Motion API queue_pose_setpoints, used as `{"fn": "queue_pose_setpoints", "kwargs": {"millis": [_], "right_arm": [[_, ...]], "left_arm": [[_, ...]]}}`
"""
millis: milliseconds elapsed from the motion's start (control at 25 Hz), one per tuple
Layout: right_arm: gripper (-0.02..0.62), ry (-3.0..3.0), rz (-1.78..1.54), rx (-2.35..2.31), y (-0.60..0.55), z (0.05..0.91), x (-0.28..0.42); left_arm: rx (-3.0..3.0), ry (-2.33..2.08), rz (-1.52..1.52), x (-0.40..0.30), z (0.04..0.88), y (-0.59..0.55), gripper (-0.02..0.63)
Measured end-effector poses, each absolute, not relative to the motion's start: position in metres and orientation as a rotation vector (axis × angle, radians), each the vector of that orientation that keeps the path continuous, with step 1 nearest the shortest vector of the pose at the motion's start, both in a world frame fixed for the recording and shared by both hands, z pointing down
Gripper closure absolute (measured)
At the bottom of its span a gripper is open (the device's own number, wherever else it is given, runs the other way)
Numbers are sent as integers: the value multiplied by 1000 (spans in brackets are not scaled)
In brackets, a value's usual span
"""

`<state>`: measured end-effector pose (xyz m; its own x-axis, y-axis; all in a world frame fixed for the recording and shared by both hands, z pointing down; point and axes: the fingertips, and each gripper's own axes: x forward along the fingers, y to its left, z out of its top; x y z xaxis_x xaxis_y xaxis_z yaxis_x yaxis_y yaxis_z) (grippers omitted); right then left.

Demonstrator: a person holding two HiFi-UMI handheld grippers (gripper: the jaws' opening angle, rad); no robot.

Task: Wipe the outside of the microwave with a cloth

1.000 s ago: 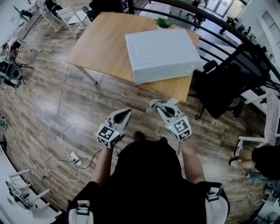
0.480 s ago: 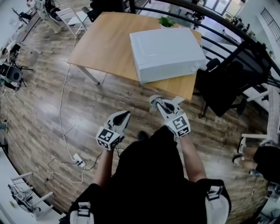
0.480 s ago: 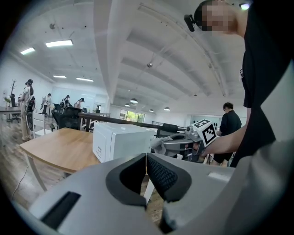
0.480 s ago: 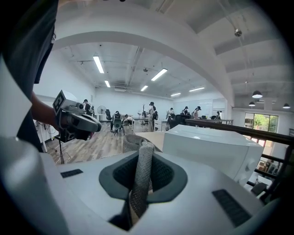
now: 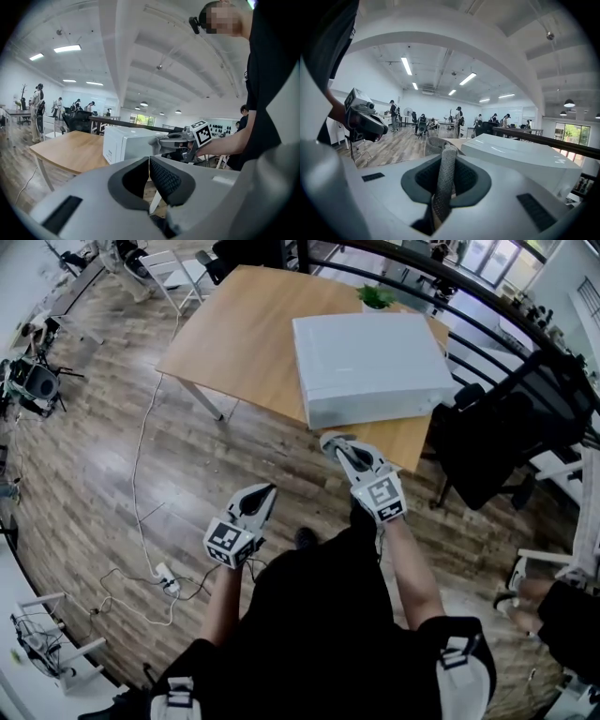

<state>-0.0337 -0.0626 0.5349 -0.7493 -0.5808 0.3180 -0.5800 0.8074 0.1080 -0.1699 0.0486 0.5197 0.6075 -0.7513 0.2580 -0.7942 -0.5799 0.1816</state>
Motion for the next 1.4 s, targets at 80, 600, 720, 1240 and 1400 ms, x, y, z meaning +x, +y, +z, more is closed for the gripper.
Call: {"fn": "queue_pose_setpoints", "kwargs": {"millis": [80, 600, 720, 1240, 1400], "right_arm": [[563, -2659, -16, 857, -74, 533, -38], [563, -2666, -122, 770, -129, 549, -66], [563, -2650, -143, 755, -138, 557, -76], [563, -2613, -107, 825, -163, 575, -91], [563, -2610, -80, 869, -171, 574, -86]], "left_arm": [[2554, -1272, 233, -166, 519, 43, 600], [2520, -1283, 278, -142, 522, 36, 600], [2489, -1274, 307, -144, 526, 41, 600], [2509, -1299, 328, -159, 528, 47, 600], [2514, -1292, 329, -155, 525, 44, 600]]}}
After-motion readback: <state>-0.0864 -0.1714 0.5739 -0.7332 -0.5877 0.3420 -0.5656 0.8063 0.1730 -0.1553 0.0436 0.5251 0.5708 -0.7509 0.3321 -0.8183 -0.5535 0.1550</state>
